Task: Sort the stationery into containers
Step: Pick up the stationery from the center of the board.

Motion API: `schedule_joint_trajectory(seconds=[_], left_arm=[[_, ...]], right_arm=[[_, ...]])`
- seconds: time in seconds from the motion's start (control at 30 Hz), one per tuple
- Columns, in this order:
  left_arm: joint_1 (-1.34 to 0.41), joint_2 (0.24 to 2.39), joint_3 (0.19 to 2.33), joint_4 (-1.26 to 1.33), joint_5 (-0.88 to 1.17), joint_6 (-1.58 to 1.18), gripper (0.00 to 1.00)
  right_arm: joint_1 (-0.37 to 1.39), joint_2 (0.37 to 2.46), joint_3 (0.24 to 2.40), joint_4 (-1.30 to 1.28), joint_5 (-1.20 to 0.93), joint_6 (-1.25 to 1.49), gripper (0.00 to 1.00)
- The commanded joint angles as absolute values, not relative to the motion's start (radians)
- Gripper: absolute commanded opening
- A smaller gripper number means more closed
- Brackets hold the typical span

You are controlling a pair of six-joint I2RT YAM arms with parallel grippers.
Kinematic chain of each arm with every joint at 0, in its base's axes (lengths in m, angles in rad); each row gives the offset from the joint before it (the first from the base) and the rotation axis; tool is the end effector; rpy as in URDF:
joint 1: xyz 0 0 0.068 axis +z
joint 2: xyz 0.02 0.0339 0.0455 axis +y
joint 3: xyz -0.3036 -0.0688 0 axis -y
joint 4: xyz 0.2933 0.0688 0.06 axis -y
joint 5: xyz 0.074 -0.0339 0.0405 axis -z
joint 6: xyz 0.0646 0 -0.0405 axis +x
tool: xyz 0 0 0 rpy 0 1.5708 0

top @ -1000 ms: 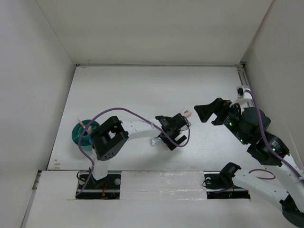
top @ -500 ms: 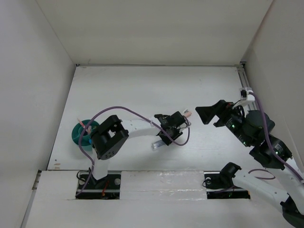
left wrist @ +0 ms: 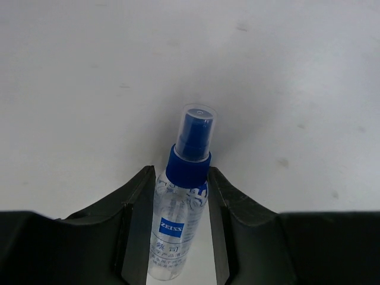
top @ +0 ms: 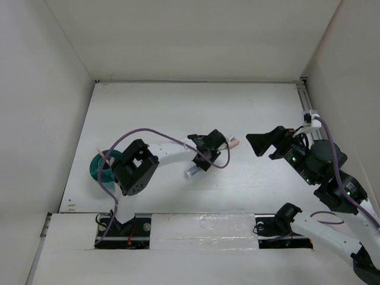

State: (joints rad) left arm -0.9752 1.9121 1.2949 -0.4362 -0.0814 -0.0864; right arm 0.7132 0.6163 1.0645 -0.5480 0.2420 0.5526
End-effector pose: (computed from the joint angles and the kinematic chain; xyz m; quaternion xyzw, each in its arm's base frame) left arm 0.2646 -0.3811 0.1585 0.4059 0.8766 -0.0955 0.2403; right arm 0.1210 0.0842 0.4565 0.0217 0.7402 0.3218 0.5900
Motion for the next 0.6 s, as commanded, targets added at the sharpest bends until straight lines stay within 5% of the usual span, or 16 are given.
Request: schedule_joint_trajectory(seconds=[0.0,0.3,0.57], left_arm=[[-0.876,1.838,1.379,-0.468,-0.231,-0.178,0.0],[-0.804,1.669,1.575,-0.469,-0.559,-0.29,0.0],[-0.49,1.43,1.462,-0.368,-0.802,-0.469,0.0]], right_arm=[[0.707,0.604,1.071,-0.514,0.249,0.537,0.99],[0.707,0.614,1.071,-0.505,0.236,0.537,0.99],[0.698,0.638,1.033,-0.45,0.154,0.537,0.99]])
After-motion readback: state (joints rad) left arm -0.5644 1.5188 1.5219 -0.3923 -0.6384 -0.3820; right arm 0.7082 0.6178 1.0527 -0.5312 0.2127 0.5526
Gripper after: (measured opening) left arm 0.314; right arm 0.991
